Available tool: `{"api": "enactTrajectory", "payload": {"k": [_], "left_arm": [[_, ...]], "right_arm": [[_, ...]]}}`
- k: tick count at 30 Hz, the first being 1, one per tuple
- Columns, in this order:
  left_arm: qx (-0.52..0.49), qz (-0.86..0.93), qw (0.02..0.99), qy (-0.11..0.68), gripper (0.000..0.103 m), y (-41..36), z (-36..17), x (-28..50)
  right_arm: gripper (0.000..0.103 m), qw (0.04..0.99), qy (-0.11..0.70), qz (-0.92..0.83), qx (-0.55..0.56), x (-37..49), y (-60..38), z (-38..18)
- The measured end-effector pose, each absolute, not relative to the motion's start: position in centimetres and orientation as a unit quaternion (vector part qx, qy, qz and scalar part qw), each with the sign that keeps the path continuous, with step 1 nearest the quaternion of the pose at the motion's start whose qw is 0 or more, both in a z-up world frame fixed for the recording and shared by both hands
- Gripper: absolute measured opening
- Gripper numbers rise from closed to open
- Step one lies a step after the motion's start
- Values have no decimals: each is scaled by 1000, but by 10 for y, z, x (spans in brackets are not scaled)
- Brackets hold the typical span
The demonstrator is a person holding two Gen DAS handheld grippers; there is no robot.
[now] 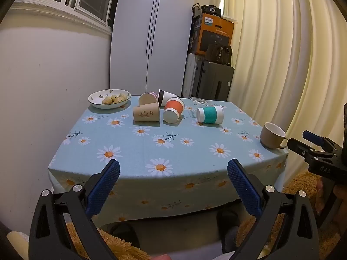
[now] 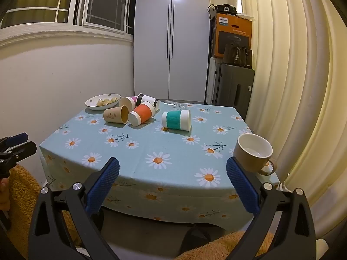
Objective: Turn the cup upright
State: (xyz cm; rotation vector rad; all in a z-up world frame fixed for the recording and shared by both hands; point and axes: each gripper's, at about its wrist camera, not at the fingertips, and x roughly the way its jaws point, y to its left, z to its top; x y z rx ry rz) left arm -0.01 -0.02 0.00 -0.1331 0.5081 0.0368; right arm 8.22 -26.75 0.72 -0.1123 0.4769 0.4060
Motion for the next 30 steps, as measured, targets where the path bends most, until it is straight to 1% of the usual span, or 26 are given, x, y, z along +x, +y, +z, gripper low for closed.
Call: {"api": "enactTrajectory", "payload": {"k": [30], "left_arm": [[-65,19,965,252,97,0,0,0]], "right_arm": [[98,949,238,198,-57,82,-267,6]]}}
